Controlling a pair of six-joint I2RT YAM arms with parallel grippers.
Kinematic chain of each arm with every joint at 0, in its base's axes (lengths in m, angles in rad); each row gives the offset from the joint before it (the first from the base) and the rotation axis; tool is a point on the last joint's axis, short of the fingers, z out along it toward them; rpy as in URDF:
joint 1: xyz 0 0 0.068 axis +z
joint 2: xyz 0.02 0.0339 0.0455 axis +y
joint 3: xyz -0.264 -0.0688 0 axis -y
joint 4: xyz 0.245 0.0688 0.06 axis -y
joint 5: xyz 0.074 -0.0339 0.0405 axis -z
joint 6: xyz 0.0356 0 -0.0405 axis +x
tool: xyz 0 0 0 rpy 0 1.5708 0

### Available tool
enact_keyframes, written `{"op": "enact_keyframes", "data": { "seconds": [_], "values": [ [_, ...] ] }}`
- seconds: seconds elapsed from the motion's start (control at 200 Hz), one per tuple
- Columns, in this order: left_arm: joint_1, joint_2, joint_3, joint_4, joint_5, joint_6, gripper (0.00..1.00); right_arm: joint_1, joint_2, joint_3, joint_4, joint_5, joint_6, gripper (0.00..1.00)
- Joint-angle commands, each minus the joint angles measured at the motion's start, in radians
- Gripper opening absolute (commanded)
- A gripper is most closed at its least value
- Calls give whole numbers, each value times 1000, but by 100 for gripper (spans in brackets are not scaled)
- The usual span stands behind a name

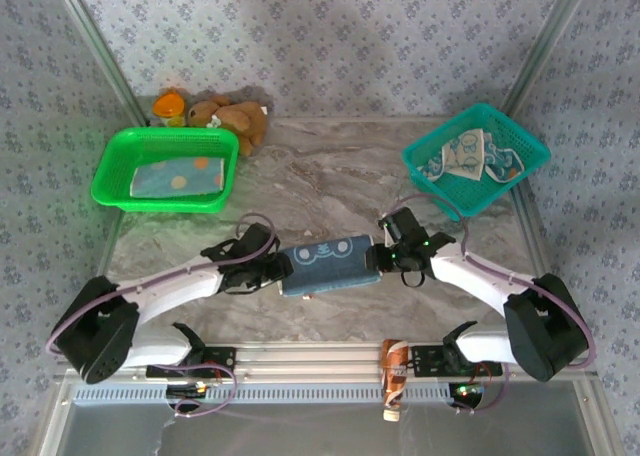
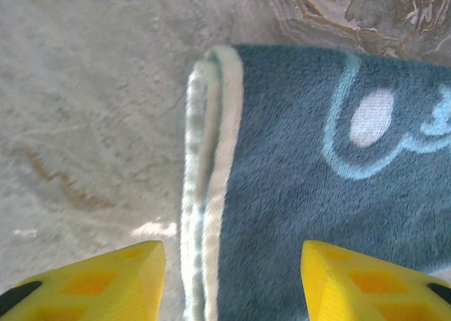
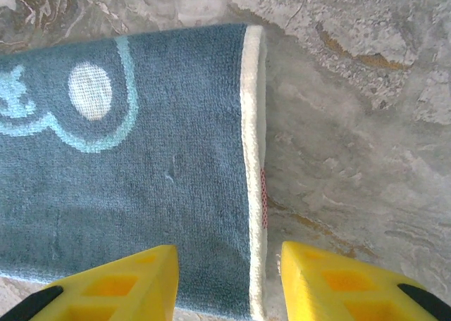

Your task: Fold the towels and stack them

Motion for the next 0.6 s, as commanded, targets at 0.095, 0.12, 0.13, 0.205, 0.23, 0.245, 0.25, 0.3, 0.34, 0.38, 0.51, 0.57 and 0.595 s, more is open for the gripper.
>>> {"op": "enact_keyframes", "data": {
  "seconds": [0.095, 0.12, 0.13, 0.205, 0.23, 0.245, 0.25, 0.3, 0.34, 0.38, 0.51, 0.57, 0.595],
  "values": [
    [-10, 84, 51, 23, -29, -35, 55, 12, 16, 13, 9, 14, -9, 44],
    [-15, 87, 58, 10, -44, -40, 56, 11, 16, 12, 9, 14, -9, 44],
    [-17, 87, 61, 6, -51, -42, 56, 12, 15, 12, 9, 15, -9, 44],
    [-33, 90, 68, -17, -86, -56, 56, 12, 10, 10, 13, 15, -9, 44],
    [-38, 90, 69, -20, -94, -61, 56, 12, 8, 8, 14, 15, -9, 44],
    [-40, 93, 68, -19, -99, -64, 57, 12, 7, 7, 14, 17, -9, 44],
    [-41, 93, 68, -19, -99, -65, 57, 12, 7, 6, 14, 17, -10, 45],
    [-47, 105, 67, -7, -98, -69, 57, 11, 7, 4, 16, 17, -10, 44],
    [-51, 115, 70, -3, -99, -73, 57, 12, 6, 2, 17, 15, -11, 45],
    [-60, 124, 77, 0, -103, -75, 57, 11, 7, 1, 19, 15, -12, 44],
    [-76, 155, 96, -9, -116, -82, 57, 9, 8, -4, 20, 14, -15, 44],
    [-77, 171, 100, -16, -121, -82, 57, 9, 8, -6, 20, 12, -15, 45],
    [-78, 179, 102, -16, -122, -82, 57, 8, 8, -6, 20, 12, -16, 45]
  ]
}}
